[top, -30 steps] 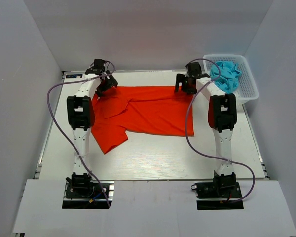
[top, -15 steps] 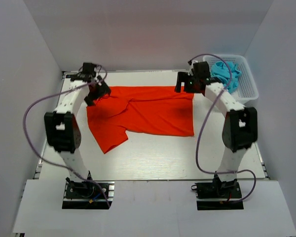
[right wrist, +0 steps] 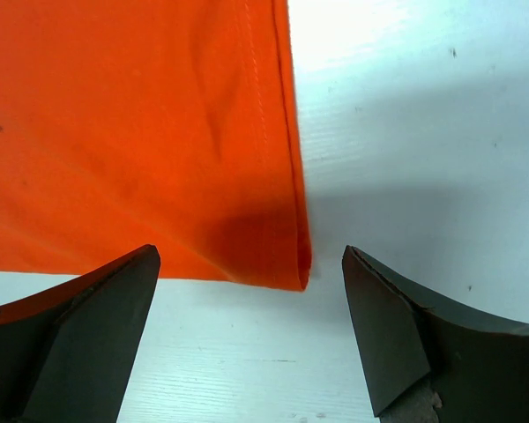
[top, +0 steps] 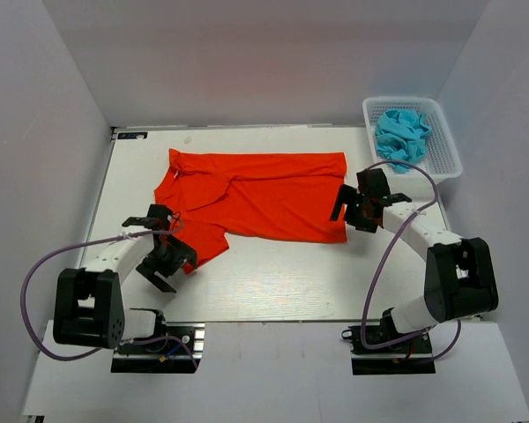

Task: Fold and stack the t-shirts
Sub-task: Grap the side of the flattened tshirt closest away from the robot with both arms

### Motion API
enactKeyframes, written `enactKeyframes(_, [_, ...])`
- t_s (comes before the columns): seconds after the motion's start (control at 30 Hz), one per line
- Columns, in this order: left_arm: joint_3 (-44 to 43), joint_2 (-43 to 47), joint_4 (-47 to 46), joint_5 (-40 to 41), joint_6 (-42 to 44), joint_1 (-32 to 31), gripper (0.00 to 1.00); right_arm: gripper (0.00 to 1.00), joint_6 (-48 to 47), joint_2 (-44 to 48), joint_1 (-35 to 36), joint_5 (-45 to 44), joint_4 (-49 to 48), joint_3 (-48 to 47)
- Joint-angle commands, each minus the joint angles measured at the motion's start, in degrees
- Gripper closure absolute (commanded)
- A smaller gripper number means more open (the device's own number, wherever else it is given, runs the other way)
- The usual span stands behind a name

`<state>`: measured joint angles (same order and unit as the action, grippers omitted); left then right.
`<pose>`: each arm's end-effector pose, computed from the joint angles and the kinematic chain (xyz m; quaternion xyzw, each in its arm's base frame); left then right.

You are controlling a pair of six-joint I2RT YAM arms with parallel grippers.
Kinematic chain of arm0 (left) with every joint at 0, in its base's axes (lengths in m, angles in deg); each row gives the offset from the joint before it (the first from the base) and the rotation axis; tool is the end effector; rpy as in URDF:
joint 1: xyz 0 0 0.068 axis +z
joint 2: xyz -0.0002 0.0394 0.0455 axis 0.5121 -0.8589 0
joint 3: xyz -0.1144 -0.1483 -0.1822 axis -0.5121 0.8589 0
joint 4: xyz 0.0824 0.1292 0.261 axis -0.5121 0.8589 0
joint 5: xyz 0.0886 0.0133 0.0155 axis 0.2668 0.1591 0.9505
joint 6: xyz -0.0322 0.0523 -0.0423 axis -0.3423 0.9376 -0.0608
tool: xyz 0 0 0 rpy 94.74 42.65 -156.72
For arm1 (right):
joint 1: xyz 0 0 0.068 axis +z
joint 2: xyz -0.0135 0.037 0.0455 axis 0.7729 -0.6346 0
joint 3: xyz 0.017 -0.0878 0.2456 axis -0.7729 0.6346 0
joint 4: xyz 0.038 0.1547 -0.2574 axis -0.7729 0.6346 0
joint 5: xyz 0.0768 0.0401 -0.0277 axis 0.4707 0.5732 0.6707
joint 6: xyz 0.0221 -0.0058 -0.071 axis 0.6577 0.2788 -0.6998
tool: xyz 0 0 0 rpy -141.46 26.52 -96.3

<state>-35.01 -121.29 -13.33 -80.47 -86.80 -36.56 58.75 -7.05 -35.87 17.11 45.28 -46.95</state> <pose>0.2203 -0.0242 0.1007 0.4350 -0.9003 0.0083 0.0159 0.3397 0.0868 0.1495 0.1121 0.9422 0.0964 0.3006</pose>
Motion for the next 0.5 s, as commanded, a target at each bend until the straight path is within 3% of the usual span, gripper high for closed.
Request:
enactKeyframes(0.0, [0.97, 0.83, -5.14, 0.08, -5.69, -0.22, 0.08, 0.10, 3.45, 1.78, -0.06, -1.54, -2.21, 1.27])
enactKeyframes(0.2, [-2.63, -6.82, -5.94, 3.60, -5.17, -0.22, 0.13, 0.10, 2.05, 2.05, -0.15, -1.71, -0.80, 0.84])
enactKeyframes(0.3, [-2.64, -9.72, -8.82, 4.65, -5.17, 0.48, 0.29, 0.10, 2.04, 1.87, -0.15, -1.89, -0.28, 0.66])
enactKeyframes(0.43, [-4.39, -12.80, -8.84, 3.96, -4.56, -0.04, 0.80, 0.10, 2.13, 1.08, -0.15, -2.42, 2.35, 0.22])
enactKeyframes(0.47, [-4.39, -13.32, -8.84, 3.17, -4.56, -0.04, 0.87, 0.12, 2.31, 1.08, 0.11, -2.16, 2.71, 0.31])
